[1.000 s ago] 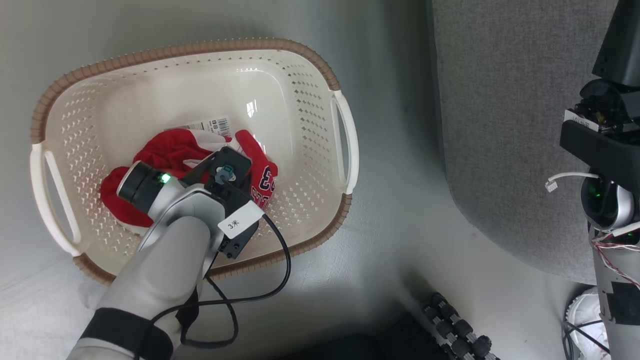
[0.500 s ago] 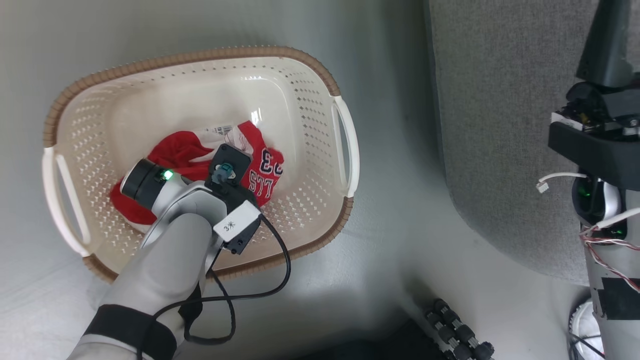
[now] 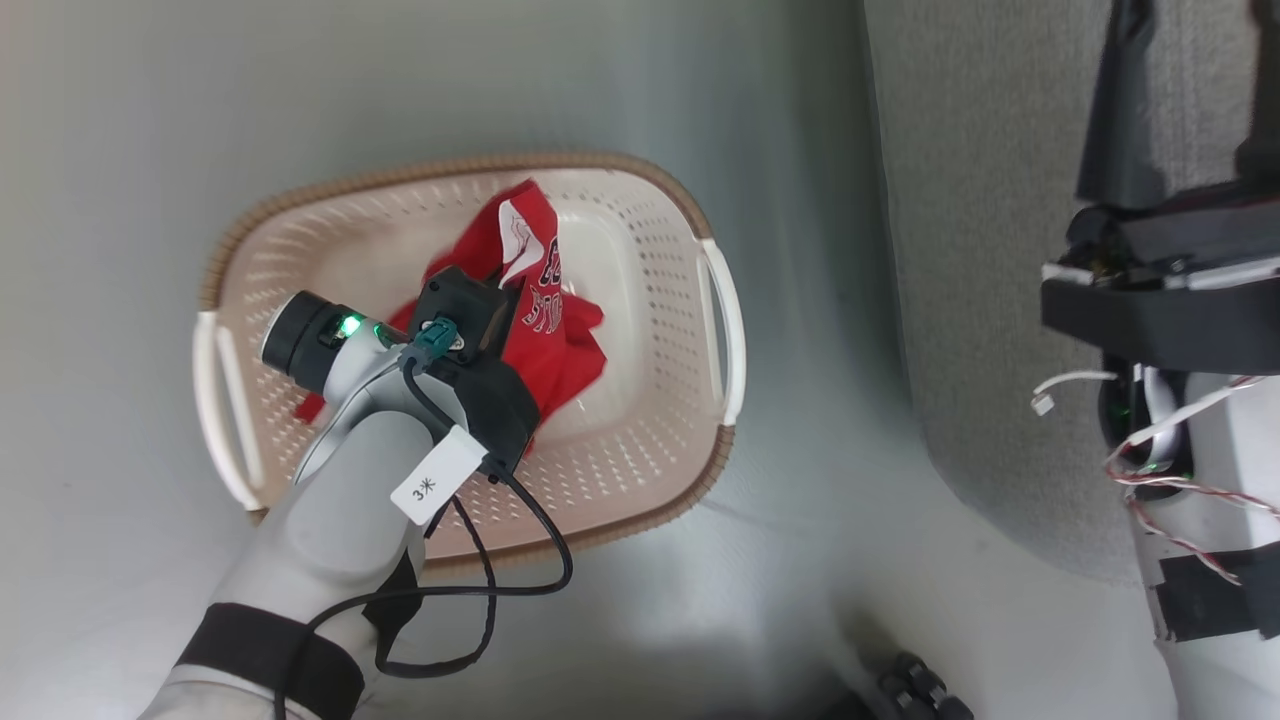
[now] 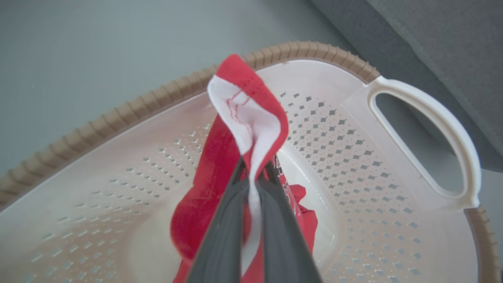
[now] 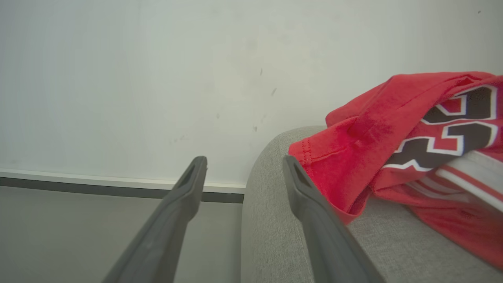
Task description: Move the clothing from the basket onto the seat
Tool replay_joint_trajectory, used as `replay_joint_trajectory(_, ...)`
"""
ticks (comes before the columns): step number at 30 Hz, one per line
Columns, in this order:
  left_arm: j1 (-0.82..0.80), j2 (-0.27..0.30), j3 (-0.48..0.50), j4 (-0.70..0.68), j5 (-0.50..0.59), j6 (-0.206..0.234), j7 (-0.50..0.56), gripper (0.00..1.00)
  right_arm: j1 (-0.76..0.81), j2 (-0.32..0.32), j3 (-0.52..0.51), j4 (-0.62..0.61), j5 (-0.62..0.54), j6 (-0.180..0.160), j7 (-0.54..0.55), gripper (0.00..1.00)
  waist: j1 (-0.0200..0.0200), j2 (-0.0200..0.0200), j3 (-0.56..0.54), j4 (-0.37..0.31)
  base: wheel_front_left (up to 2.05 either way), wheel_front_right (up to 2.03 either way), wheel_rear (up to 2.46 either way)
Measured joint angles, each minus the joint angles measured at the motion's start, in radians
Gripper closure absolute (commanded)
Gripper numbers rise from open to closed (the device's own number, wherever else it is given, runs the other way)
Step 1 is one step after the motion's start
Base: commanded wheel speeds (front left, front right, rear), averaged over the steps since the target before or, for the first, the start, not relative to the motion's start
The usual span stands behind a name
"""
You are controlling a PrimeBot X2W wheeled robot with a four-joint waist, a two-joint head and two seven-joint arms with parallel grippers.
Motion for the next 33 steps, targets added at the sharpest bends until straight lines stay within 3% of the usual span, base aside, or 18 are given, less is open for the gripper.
replay_joint_trajectory(11,0.007,-0.004,0.001,-0.089,-0.037,-0.017,-0.027,1.00,0.050,0.021,0.012,0.098,0.001,0.012,0.000,0.00,-0.0001,0.0000,-0.139,0.059,0.00,0.00,0.00)
replay_joint_trajectory(33,0.003,-0.008,0.016,-0.276,-0.109,-0.034,-0.027,1.00,0.145,0.048,0.035,0.310,0.025,0.079,0.001,0.00,-0.0001,-0.0001,-0.447,0.163,0.00,0.00,0.00)
